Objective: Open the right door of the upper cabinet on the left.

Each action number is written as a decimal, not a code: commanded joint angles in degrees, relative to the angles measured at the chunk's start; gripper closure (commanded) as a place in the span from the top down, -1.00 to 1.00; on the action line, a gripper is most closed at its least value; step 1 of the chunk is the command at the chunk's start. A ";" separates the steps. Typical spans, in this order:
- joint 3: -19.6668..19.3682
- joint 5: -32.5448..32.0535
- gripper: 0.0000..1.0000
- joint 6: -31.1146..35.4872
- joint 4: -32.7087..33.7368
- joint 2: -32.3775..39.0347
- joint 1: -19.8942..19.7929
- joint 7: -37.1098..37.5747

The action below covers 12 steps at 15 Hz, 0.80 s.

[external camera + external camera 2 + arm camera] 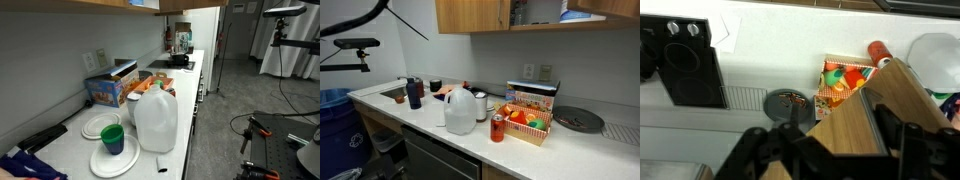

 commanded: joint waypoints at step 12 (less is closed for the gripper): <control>0.07 1.95 1.00 7.27 3.13 1.89 -2.66 1.47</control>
